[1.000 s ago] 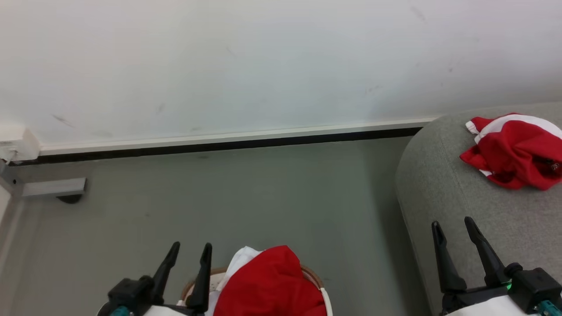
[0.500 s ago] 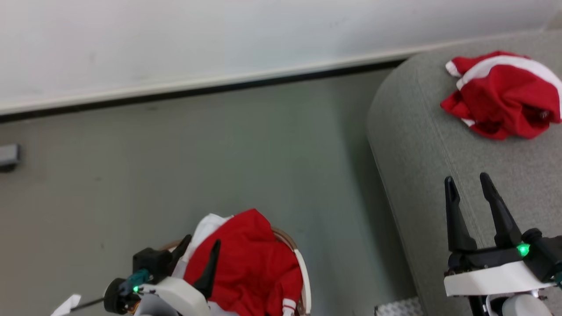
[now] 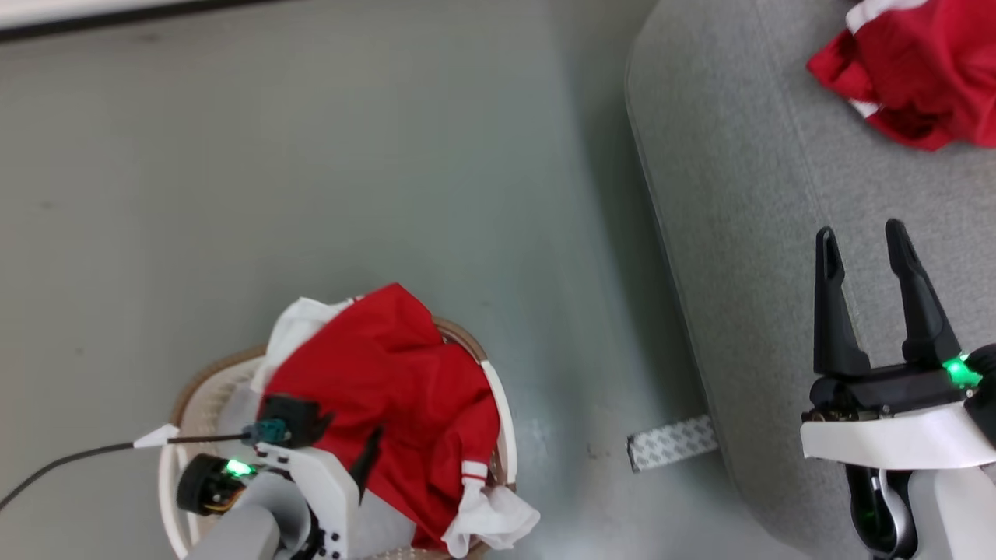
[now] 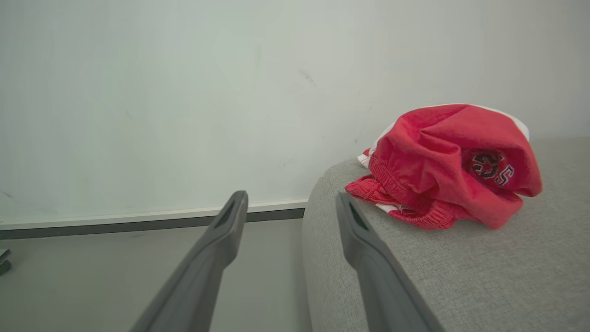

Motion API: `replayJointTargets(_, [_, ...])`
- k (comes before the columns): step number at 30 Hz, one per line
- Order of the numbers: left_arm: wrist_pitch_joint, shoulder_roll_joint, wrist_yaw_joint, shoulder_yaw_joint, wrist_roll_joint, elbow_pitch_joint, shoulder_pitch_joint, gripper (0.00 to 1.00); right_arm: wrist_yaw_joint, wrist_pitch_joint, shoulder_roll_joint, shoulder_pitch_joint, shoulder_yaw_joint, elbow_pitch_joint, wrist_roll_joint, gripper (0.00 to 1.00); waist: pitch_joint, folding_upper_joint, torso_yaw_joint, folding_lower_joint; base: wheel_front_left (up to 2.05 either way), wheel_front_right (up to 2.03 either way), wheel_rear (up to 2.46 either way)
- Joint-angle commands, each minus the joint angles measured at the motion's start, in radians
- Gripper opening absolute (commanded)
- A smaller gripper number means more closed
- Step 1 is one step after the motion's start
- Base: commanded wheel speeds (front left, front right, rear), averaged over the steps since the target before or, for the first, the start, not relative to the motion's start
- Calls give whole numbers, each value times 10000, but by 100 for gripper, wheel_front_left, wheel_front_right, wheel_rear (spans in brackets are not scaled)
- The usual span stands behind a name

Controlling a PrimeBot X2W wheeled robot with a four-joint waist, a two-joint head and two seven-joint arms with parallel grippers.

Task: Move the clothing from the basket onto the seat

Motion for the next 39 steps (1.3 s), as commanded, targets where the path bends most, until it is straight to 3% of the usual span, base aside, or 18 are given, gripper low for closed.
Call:
replayJointTargets(1, [62,136,21,-183,-221,227,-203,100,-24,-28,54,-208,1,-105,49,100,769,0,-368,-3,0,0,0])
replayJointTargets(8, [904,419,19,-1327,-1419,893,-1063,100,-24,-31,75,-470,-123,-449,465,100,1884,0,-863,-3,0,0,0])
replayJointTargets(20, [2210,1516,18,-3100,-3196,891,-2585,100,-24,-32,79,-635,100,-725,1285,100,3485,0,-1450,-3,0,0,0])
replayJointTargets(32, [1996,1912,27,-4546,-4296,1155,-3363,100,-24,-33,77,-391,288,-1285,788,100,4018,0,-853,-3,16,16,16])
replayJointTargets(33, [1969,1920,30,-4664,-4359,1181,-3403,97,-24,-33,77,-381,290,-1285,771,100,4032,0,-837,-3,0,0,0])
replayJointTargets(34, [1934,1918,30,-4786,-4444,1211,-3434,82,-24,-33,75,-380,297,-1277,763,100,4035,0,-831,-3,0,0,0])
replayJointTargets(35, [1925,1917,29,-4887,-4525,1230,-3465,57,-23,-33,76,-392,305,-1255,766,100,4027,0,-831,-3,0,0,0])
replayJointTargets(36, [1880,1906,27,-4993,-4621,1240,-3487,38,-24,-33,76,-421,323,-1224,768,100,4012,0,-833,-3,0,0,0])
replayJointTargets(37, [1811,1898,19,-5095,-4743,1233,-3511,8,-24,-33,77,-469,368,-1195,763,100,3992,0,-836,-3,0,0,0])
replayJointTargets(38, [1728,1893,19,-5164,-4877,1206,-3519,0,-24,-33,77,-516,387,-1173,748,100,3967,0,-836,-3,0,0,0])
replayJointTargets(39, [1630,1882,19,-5232,-4980,1159,-3530,0,-24,-33,76,-539,391,-1157,744,100,3938,0,-823,-3,0,0,0])
